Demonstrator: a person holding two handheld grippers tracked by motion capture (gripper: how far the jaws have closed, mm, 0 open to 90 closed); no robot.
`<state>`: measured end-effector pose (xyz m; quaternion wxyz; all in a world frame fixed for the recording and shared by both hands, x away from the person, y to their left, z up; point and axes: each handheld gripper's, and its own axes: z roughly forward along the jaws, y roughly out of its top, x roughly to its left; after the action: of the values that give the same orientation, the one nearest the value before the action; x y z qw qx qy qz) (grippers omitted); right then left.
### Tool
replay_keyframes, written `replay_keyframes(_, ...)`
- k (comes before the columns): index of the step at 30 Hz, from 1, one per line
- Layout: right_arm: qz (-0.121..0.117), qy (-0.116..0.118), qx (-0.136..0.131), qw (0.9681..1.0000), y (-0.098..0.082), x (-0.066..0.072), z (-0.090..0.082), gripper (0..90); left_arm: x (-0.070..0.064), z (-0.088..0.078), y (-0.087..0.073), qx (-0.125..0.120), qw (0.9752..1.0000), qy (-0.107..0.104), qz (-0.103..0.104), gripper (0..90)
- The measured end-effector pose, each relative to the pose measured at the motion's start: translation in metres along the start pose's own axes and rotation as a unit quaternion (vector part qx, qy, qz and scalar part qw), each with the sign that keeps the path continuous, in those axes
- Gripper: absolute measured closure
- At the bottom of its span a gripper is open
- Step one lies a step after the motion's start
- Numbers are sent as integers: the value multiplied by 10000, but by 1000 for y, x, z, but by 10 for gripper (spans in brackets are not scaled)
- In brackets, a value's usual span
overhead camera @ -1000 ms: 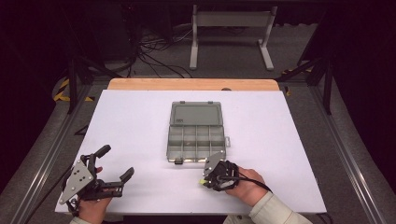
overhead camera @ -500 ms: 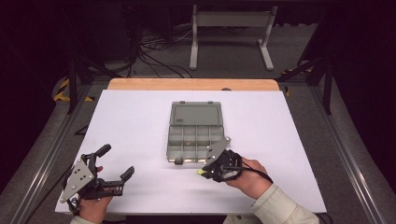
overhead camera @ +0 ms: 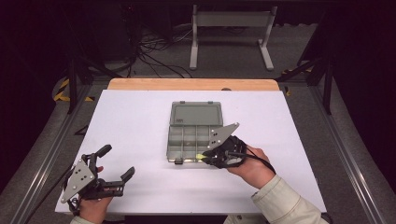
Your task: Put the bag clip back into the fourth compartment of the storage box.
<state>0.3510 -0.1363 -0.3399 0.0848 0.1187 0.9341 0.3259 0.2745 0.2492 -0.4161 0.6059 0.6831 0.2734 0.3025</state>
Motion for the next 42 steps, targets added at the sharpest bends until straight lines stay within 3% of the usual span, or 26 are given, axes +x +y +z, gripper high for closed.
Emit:
replay_keyframes(10,204,-78,-222,9995,7,-22,-5,779,0,-1,0,12,10000,5,41,3)
replay_keyframes(12,293,-214,-270,9990,10,-30,-6,779,0,-1,0,15,10000,2,43,3)
replay_keyframes(19,522,-344,-331,9975,13,-48,-3,779,0,-1,0,15,10000,1,42,3)
replay_keyframes(35,1054,-566,-453,9918,18,-83,14,779,0,0,0,36,10000,-28,42,4)
replay_keyframes(42,1148,-636,-407,9905,20,-96,27,779,1,0,-1,35,10000,-21,55,3)
